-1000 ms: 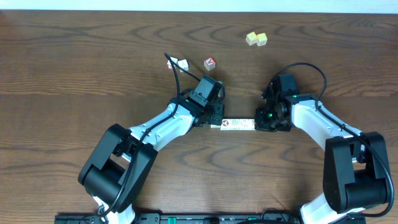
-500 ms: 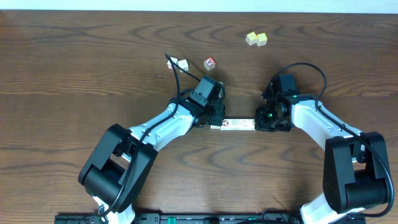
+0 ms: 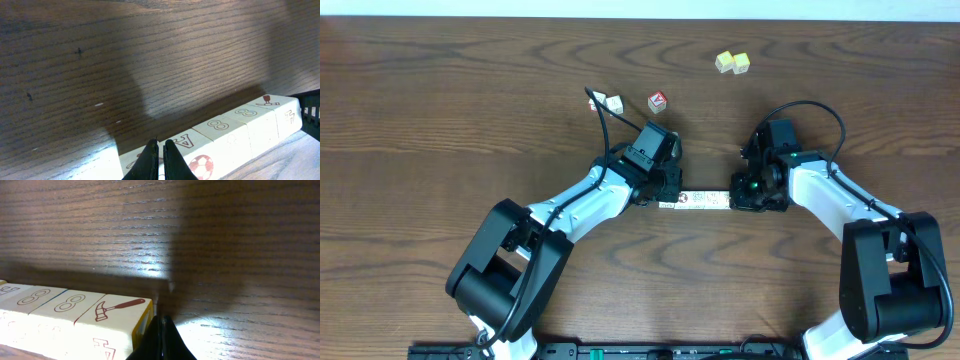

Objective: Lift 5 blocks

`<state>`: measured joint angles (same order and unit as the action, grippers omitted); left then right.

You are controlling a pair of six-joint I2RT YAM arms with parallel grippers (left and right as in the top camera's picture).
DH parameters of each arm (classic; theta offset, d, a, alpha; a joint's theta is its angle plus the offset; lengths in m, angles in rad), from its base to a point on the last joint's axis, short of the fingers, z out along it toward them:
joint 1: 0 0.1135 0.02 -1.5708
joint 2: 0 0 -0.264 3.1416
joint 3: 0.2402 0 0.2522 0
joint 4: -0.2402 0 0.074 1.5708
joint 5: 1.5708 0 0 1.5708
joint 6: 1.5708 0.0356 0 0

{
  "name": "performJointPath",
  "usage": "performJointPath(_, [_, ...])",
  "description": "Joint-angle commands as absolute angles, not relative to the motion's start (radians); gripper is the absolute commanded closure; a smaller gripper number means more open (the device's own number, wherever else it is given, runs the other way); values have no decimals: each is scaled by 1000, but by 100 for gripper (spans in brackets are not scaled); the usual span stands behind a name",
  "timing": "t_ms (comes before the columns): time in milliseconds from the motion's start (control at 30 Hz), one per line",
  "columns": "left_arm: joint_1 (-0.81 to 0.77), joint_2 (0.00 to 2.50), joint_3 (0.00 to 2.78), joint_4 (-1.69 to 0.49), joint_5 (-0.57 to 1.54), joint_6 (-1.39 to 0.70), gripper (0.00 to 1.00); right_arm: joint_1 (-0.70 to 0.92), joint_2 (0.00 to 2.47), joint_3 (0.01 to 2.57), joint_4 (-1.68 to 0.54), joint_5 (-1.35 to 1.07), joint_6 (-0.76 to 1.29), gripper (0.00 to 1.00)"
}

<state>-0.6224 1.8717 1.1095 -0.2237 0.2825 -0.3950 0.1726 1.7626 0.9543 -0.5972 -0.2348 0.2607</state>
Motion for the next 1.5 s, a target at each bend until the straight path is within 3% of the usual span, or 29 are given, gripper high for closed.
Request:
performJointPath(0, [-622, 1863, 1121, -227, 284, -405, 93, 184, 1752, 967, -595, -233, 276, 99])
performJointPath(1467, [-621, 1863, 1121, -230, 299, -424, 93, 184, 1752, 967, -594, -232, 276, 99])
